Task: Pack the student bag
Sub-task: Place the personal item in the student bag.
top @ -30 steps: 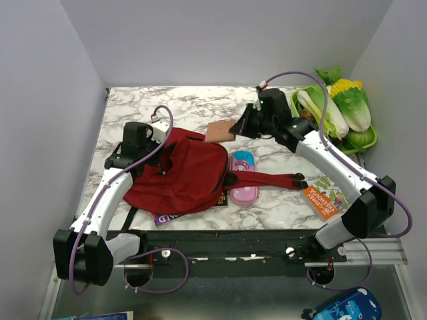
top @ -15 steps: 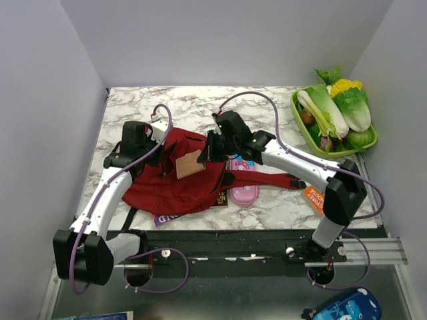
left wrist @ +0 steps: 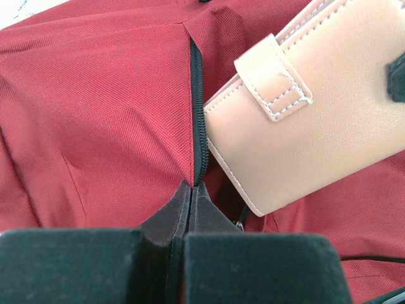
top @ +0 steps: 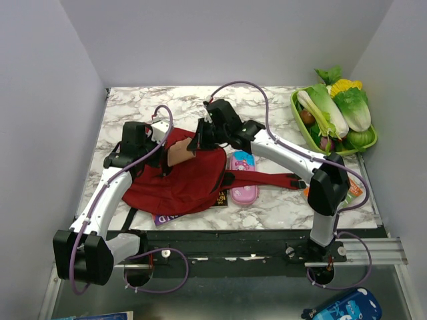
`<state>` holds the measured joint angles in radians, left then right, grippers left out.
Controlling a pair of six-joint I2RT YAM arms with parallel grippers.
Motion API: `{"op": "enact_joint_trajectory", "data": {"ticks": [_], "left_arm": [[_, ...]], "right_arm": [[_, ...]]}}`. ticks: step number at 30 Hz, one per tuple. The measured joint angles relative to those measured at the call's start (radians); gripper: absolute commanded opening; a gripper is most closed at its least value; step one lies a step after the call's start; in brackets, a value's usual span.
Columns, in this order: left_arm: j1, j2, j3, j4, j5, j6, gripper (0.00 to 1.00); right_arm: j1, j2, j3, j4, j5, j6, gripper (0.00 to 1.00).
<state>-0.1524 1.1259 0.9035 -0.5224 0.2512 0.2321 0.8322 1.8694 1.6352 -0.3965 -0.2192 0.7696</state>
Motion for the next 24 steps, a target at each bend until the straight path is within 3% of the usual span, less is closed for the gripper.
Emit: {"op": "enact_joint_trajectory", "data": {"ticks": [12, 24], "left_arm": [[0.002, 0.0, 0.006, -0.017, 0.002, 0.006, 0.0], [0.003, 0.017, 0.039, -0.056, 0.031, 0.006, 0.0]], "right_arm": [[0.031, 0.148, 0.151, -0.02, -0.017, 0.004, 0.01], [0.08, 0.214, 0.192, -0.046, 0.122, -0.027, 0.01]]}}
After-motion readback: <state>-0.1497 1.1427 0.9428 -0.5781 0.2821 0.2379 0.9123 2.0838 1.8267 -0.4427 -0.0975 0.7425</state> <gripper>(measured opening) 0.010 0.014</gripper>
